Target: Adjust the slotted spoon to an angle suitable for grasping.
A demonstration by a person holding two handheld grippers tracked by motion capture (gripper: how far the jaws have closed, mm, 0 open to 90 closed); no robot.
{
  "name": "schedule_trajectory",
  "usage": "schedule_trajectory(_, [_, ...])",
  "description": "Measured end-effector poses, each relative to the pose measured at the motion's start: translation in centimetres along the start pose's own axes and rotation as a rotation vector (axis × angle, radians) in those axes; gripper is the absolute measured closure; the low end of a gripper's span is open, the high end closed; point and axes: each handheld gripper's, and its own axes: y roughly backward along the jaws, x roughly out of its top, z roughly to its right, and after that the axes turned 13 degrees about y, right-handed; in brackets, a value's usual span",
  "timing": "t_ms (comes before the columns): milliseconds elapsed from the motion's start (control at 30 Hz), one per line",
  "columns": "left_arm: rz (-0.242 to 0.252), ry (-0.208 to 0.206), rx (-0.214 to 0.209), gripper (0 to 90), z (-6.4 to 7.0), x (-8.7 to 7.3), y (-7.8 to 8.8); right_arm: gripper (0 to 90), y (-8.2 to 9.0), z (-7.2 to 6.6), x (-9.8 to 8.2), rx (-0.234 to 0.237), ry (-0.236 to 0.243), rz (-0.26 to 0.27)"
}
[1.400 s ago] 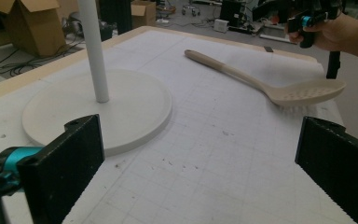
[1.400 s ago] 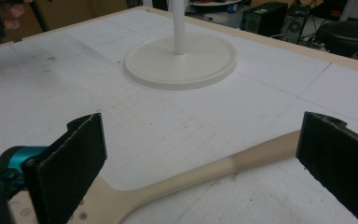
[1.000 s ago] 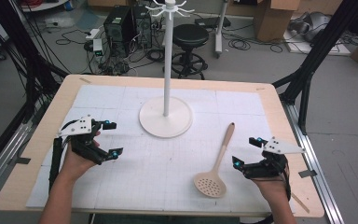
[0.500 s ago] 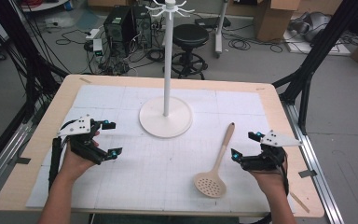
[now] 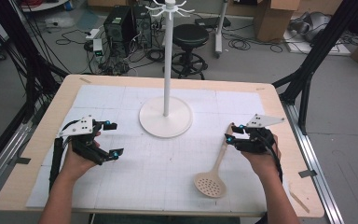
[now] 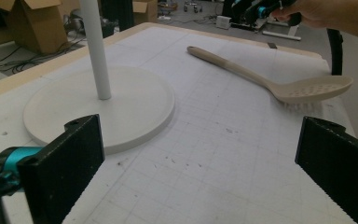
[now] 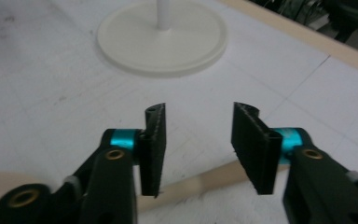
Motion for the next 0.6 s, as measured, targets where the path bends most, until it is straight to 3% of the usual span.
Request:
schedule_trajectory(200, [0.003,0.004,0.002,1.7,-0.1,0.0,0.1,82.2,-0.9,-1.1,-1.8,0.067,0.024,-0.111])
schedule_trajectory(333, [0.004,-0.001,0.003,1.7,0.0,0.0,0.2,86.2,-1.4,-1.7,-2.8,0.088,0.038,-0.171])
schedule_trajectory(500, [0.008,0.006,0.004,1.7,-0.1,0.0,0.2,89.3,-2.2,-3.6,-4.9,0.175,0.054,-0.241])
schedule_trajectory(600, [0.006,0.004,0.006,1.7,-0.1,0.0,0.1,89.4,-2.8,-4.7,-5.1,0.204,0.073,-0.239])
